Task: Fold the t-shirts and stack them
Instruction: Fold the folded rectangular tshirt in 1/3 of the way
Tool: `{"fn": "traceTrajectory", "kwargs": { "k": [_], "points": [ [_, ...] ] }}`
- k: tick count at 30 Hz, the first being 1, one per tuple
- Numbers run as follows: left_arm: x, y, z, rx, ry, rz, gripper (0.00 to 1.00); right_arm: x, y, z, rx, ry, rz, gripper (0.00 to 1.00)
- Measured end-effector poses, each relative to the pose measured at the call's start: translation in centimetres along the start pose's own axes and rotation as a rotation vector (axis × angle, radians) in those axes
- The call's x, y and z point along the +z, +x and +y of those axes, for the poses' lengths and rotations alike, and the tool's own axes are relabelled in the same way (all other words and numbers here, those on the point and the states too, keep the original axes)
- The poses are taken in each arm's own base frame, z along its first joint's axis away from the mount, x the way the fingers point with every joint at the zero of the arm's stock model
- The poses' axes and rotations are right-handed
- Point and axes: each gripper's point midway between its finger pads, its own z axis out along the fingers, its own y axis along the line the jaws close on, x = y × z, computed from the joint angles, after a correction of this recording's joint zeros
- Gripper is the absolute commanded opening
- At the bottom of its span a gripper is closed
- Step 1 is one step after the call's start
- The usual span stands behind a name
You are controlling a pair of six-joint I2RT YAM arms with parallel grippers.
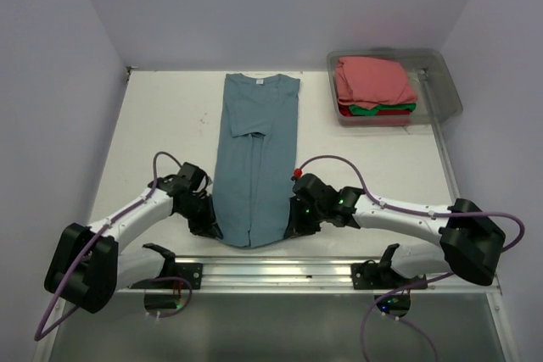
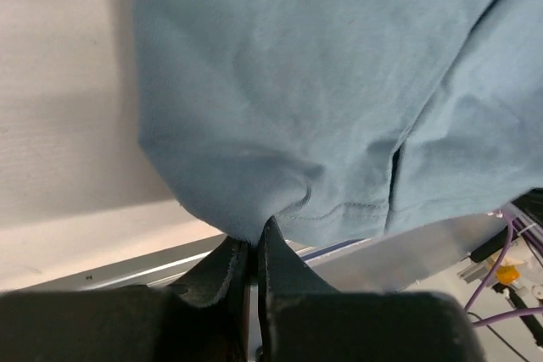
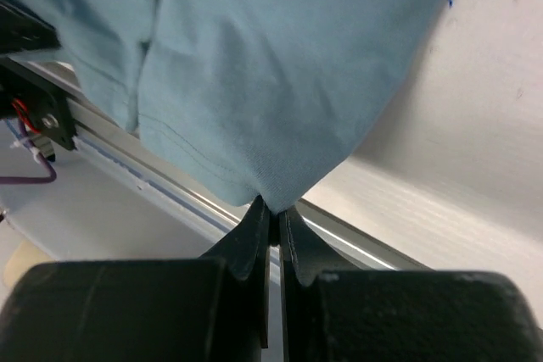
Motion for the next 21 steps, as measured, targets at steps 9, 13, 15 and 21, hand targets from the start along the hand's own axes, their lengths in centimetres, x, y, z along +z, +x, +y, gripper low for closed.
{"fn": "traceTrajectory", "kwargs": {
  "k": [9, 13, 15, 21],
  "points": [
    [-0.3, -2.9, -1.6, 0.104, 0.042, -0.105, 0.02, -2.5, -4.1, 2.3, -0.086, 0.041, -0.138, 0.0],
    [-0.8, -5.3, -2.8, 0.157, 0.048, -0.181, 0.02, -1.7, -4.9, 1.7, -0.103, 0.104, -0.139, 0.0],
    [-1.1, -6.2, -3.4, 0.174, 0.048, -0.21, 0.02, -1.4, -5.2, 1.1, -0.109, 0.142, -0.14, 0.0],
    [-1.4, -9.7, -5.4, 0.214, 0.056, -0.29, 0.02, -0.9, -9.0, 1.2, -0.125, 0.207, -0.205, 0.0]
  ]
}}
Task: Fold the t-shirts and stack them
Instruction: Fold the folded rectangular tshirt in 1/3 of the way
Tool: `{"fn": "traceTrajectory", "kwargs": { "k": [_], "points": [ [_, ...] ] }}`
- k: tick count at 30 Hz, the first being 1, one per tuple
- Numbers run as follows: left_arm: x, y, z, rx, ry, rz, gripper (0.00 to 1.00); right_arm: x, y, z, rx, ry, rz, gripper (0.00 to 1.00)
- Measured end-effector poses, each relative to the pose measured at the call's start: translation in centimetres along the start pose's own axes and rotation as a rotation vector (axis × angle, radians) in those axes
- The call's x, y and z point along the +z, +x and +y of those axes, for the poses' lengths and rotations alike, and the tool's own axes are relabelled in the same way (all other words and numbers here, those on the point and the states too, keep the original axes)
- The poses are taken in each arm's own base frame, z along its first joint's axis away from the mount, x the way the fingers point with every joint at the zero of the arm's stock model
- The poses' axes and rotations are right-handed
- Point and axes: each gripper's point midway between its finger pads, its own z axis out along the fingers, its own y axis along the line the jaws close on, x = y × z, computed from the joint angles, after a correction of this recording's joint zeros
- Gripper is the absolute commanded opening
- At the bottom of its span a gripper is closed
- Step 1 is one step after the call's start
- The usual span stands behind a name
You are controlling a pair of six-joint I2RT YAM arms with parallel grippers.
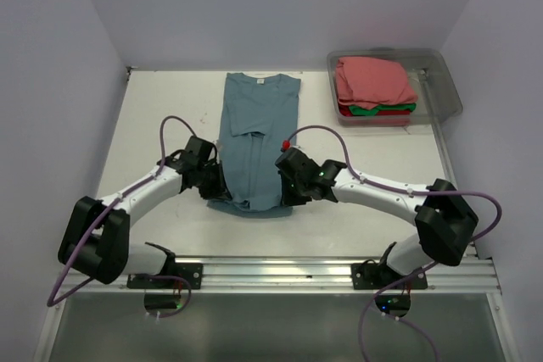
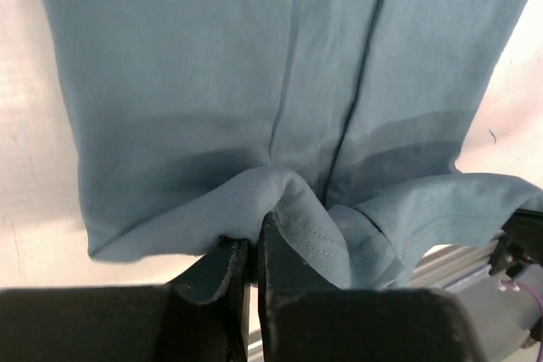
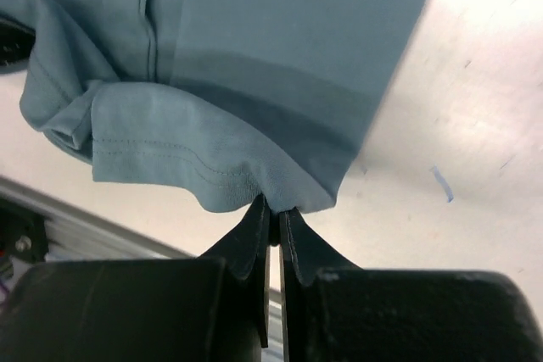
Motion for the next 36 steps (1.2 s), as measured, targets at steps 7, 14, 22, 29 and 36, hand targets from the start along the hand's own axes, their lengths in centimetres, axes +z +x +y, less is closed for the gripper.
{"fn": "traceTrajectory", "kwargs": {
  "k": [7, 14, 22, 29, 36],
  "points": [
    [1.9, -1.9, 0.4, 0.021, -0.043, -0.01, 0.01, 1.2, -4.8, -1.5, 0.004, 0.071, -0.07, 0.0],
    [0.8, -7.1, -1.5, 0.056, -0.047, -0.155, 0.01, 2.3, -8.3, -4.1, 0.013, 0.15, -0.112, 0.0],
    [2.1, -10.5, -1.7, 0.044, -0.058, -0.21, 0.0, 4.0, -11.1, -4.7, -0.018, 0.189, -0.133, 0.0],
    [3.6, -11.1, 0.0, 0.013, -0.089, -0.194, 0.0, 5.2, -12.7, -4.9, -0.027, 0.2, -0.137, 0.0],
    [3.4, -12.8, 0.5, -0.011, -0.079, -0.241, 0.0, 5.0, -14.2, -4.7, -0.033, 0.2, -0.166, 0.0]
  ]
}}
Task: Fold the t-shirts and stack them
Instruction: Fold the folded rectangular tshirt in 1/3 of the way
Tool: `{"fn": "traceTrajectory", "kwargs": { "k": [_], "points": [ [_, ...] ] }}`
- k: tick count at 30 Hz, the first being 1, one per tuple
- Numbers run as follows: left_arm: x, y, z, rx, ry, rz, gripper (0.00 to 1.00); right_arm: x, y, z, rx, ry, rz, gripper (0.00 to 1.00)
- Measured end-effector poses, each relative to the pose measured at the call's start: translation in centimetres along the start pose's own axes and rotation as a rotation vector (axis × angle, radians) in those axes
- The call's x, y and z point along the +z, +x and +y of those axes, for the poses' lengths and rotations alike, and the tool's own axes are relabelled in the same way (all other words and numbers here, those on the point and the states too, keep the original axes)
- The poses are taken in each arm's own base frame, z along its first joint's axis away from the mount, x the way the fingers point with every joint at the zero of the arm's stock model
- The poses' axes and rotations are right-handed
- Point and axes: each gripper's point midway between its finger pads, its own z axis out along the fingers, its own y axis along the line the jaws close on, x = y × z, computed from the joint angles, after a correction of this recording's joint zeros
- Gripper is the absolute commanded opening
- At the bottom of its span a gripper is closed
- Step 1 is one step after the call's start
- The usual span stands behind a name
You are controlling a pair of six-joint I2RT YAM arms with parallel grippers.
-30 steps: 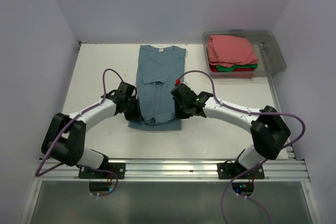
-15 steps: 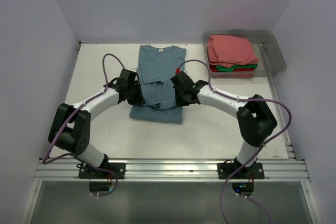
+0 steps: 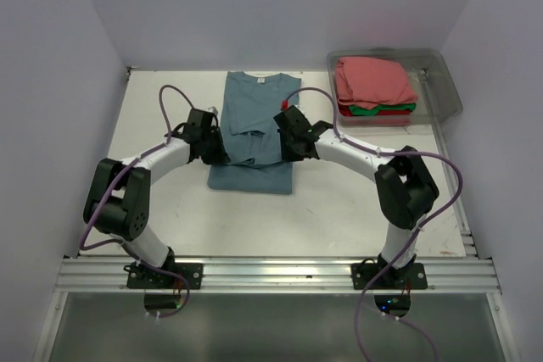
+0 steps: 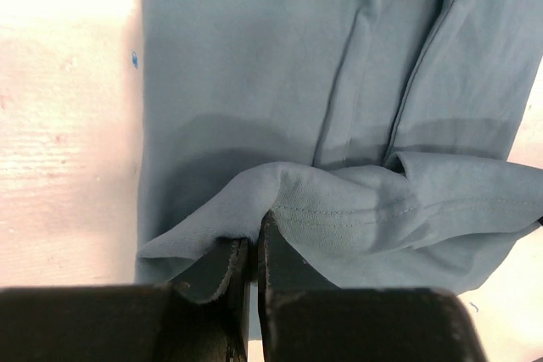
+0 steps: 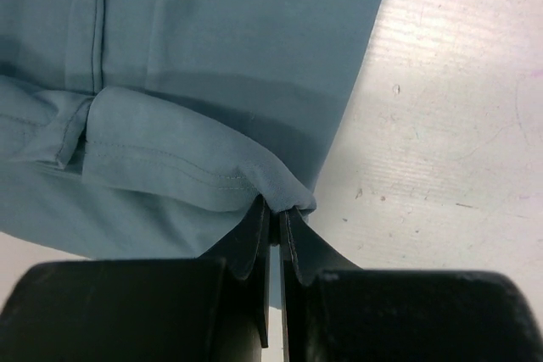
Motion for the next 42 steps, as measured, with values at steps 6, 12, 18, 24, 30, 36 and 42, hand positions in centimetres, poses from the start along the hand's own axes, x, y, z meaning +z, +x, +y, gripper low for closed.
{"fn": "traceTrajectory", "kwargs": {
  "k": [6, 12, 18, 24, 30, 36, 42],
  "points": [
    [0.1, -2.1, -0.4, -0.012, 0.022, -0.042, 0.0, 0.4, -1.4, -0.4, 0.002, 0.014, -0.022, 0.0],
    [0.9, -4.3, -1.3, -0.019, 0.048, -0.057, 0.0, 1.0, -3.3, -0.6, 0.006, 0.018, -0.045, 0.0],
    [3.3, -8.5, -2.6, -0.03, 0.092, -0.079, 0.39, 2.9, -7.5, -0.5, 0.036, 0.026, -0.084, 0.73],
    [4.3, -16.0, -3.1, -0.062, 0.125, -0.207, 1.0, 5.5, -13.7, -1.8, 0.083, 0.084, -0.179, 0.99],
    [-0.3, -19.4, -2.5, -0.066, 0.134, -0.357, 1.0, 4.3, -11.2, -4.2, 0.085, 0.132, -0.164, 0.99],
    [-2.2, -17.1, -2.8, -0.052, 0.169, -0.365, 1.0, 1.0, -8.1, -5.5, 0.078, 0.123, -0.164, 0.95],
    [0.7, -10.5, -1.6, -0.061, 0.224, -0.208, 0.74, 0.0, -6.8, -3.7, 0.094, -0.016, -0.153, 0.0]
  ]
}}
